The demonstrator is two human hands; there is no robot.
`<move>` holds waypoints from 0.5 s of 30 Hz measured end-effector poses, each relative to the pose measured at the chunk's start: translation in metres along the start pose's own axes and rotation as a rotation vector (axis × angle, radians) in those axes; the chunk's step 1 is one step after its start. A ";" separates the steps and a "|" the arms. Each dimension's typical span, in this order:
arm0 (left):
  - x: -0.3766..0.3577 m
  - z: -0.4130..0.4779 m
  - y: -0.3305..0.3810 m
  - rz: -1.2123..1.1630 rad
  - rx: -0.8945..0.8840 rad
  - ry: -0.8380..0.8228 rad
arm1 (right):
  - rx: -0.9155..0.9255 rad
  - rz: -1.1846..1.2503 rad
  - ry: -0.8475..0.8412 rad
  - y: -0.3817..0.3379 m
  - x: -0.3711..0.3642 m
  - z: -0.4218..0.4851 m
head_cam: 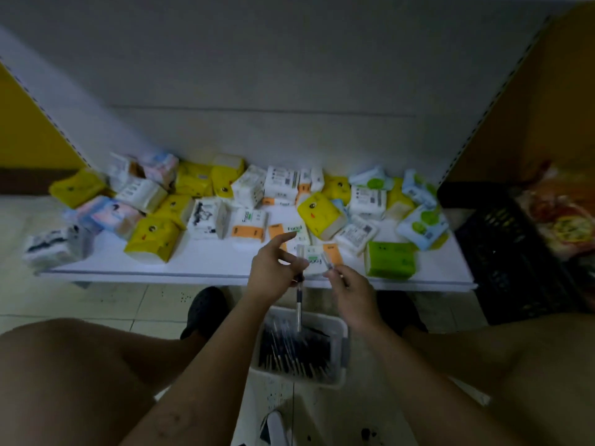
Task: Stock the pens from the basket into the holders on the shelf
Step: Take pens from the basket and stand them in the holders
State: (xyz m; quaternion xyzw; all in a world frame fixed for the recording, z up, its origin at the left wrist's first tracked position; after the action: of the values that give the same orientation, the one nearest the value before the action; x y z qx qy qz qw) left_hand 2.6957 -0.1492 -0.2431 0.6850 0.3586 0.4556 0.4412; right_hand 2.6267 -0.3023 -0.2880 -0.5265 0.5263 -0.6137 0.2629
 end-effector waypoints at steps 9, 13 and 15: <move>0.001 -0.008 0.119 -0.091 -0.307 0.012 | 0.199 0.320 0.112 -0.113 0.072 0.002; 0.002 -0.016 0.181 -0.160 -0.417 -0.007 | 0.345 0.350 0.208 -0.175 0.108 -0.006; 0.002 -0.021 0.211 -0.204 -0.450 -0.049 | 0.388 0.373 0.236 -0.202 0.126 -0.010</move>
State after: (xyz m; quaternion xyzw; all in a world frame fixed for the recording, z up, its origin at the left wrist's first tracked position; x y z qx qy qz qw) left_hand 2.6955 -0.2159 -0.0419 0.5406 0.3043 0.4603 0.6350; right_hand 2.6259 -0.3471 -0.0538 -0.2855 0.5140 -0.7009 0.4038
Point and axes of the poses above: each hand's wrist, its own z-axis towards the middle knuckle, its own x-axis out of the back of the hand, y = z × x, the point moved 4 cm from there along z, towards the middle knuckle, and after that the axes turned 5 degrees about z, right-handed, at the moved point
